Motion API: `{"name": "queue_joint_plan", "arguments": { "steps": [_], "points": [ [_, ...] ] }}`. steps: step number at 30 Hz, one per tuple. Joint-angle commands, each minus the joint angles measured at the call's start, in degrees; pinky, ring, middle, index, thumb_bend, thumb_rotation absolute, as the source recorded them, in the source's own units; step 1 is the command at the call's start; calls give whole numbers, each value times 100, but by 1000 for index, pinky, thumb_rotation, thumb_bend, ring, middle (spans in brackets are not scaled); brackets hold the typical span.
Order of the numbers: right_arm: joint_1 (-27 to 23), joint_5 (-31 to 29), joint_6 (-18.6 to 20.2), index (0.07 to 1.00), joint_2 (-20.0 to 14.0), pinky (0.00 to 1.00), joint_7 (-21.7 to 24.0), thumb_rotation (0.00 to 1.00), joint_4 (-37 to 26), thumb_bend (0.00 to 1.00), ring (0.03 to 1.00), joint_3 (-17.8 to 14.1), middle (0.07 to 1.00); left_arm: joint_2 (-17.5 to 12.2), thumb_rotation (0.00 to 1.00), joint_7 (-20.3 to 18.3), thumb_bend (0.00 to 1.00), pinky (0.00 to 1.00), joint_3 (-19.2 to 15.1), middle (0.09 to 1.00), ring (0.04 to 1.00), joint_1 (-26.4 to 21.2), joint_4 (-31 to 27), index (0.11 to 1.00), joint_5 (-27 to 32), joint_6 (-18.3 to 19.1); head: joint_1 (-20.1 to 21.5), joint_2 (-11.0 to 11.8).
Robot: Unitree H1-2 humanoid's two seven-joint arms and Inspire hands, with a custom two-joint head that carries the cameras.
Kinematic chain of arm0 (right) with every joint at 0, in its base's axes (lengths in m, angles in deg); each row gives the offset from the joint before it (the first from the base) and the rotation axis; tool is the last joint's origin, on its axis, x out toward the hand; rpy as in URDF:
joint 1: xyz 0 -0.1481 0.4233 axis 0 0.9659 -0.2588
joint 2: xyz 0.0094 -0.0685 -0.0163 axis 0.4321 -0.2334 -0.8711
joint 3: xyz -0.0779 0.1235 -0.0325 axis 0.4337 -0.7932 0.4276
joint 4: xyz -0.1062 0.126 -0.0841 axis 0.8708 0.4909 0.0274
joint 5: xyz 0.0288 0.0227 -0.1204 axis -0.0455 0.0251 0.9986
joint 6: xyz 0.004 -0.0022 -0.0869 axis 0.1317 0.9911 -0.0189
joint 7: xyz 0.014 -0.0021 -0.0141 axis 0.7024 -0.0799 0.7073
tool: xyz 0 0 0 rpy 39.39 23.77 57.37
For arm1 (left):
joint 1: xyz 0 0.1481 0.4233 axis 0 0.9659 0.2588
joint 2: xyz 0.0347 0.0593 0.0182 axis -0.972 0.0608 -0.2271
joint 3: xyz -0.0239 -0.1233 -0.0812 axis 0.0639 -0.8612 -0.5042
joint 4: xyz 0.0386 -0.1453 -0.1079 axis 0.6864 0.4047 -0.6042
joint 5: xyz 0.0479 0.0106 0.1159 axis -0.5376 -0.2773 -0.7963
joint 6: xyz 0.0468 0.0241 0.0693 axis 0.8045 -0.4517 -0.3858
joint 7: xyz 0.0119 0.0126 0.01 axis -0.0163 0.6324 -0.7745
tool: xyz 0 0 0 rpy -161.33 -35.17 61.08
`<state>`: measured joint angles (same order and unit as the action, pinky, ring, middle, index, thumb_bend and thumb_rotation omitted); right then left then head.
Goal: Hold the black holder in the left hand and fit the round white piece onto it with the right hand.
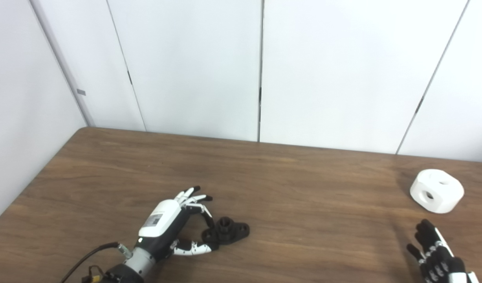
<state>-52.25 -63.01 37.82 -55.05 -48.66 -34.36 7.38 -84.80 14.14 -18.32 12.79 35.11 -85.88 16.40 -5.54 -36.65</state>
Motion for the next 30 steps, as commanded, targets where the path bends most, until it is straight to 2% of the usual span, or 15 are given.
{"name": "queue_joint_plan", "arguments": {
  "steps": [1,10,16,20,24,30],
  "points": [
    [78,21,28,949,118,926,-80,1000,-117,678,977,46,955,-57,64,-319,512,1000,164,869,996,4,-101,489,-130,-55,50,-50],
    [71,37,229,948,189,936,-225,993,-330,662,972,143,951,120,64,-614,513,1000,370,863,992,-21,-366,489,-74,49,387,-281],
    [58,37,289,949,202,947,-297,1000,-387,635,973,209,953,410,69,-751,510,1000,570,868,997,-34,-464,489,-42,127,580,-418],
    [46,54,381,944,215,951,-379,996,-436,655,968,244,949,666,70,-837,510,1000,655,867,997,1,-567,490,-42,202,641,-458],
    [50,-19,444,948,210,956,-391,992,-519,652,977,271,954,976,65,-822,511,1000,749,859,988,38,-578,489,-186,231,782,-566],
    [69,-18,540,947,202,952,-417,973,-621,678,982,291,957,1199,61,-753,512,1000,889,856,988,14,-481,489,-413,167,857,-606]
  ]
}}
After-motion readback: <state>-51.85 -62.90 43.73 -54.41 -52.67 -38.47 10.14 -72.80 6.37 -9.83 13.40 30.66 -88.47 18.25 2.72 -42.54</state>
